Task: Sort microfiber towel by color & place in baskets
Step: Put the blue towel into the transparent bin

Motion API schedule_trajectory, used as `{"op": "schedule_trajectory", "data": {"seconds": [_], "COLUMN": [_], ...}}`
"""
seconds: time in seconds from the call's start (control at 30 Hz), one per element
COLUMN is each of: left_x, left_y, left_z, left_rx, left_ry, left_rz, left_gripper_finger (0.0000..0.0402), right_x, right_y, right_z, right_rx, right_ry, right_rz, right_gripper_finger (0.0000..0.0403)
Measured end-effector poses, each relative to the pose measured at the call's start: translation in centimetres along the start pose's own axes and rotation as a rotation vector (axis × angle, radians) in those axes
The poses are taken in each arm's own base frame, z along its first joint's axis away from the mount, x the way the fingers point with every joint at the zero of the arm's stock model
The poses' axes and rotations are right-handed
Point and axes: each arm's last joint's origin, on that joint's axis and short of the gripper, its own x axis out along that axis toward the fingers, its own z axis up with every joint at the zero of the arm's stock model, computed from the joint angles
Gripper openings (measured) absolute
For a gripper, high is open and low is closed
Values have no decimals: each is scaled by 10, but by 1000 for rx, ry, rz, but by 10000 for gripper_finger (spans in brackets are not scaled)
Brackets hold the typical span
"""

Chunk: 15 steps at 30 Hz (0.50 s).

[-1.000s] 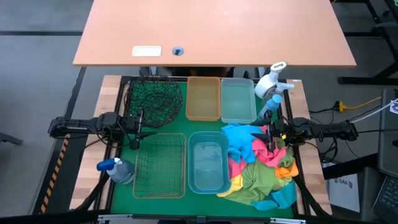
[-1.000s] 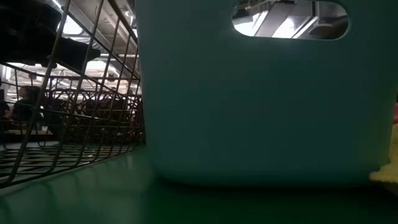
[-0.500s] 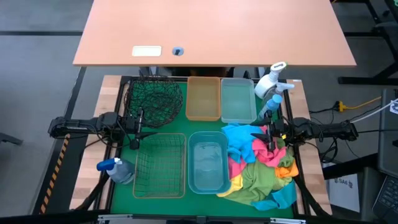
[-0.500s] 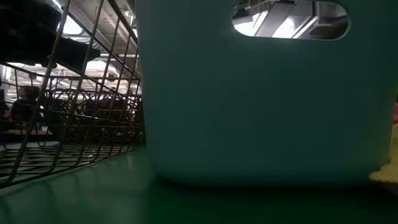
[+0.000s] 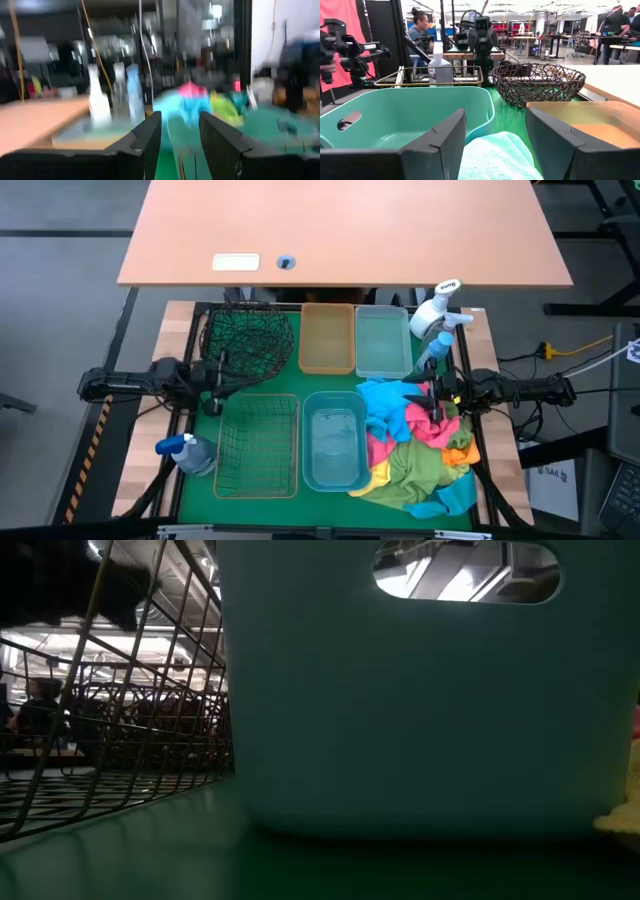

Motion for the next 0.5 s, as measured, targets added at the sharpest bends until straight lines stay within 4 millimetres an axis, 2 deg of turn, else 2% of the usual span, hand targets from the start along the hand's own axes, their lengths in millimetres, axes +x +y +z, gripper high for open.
{"op": "schedule_trajectory", "data": {"seconds": [0.13,0.23,0.37,0.5], "left_x": [-2,-1,7,28], "left_y": [3,4,5,7], "left_z": [19,26,30,44], "left_rx": [-12,-32,-107,-103], "left_ry": [-195,-268,-246,-169], "left_rz": [76,89,124,155], "left_gripper_finger": [128,128,128,128], "right_x": [0,0,0,0], "right_y": [0,0,0,0], "right_z": [1,1,1,1], "right_rx": [1,25,133,160], "right_ry": [-10,-13,-13,-12], "right_rz": [1,10,11,-1], "right_gripper_finger": [205,205,205,205]}}
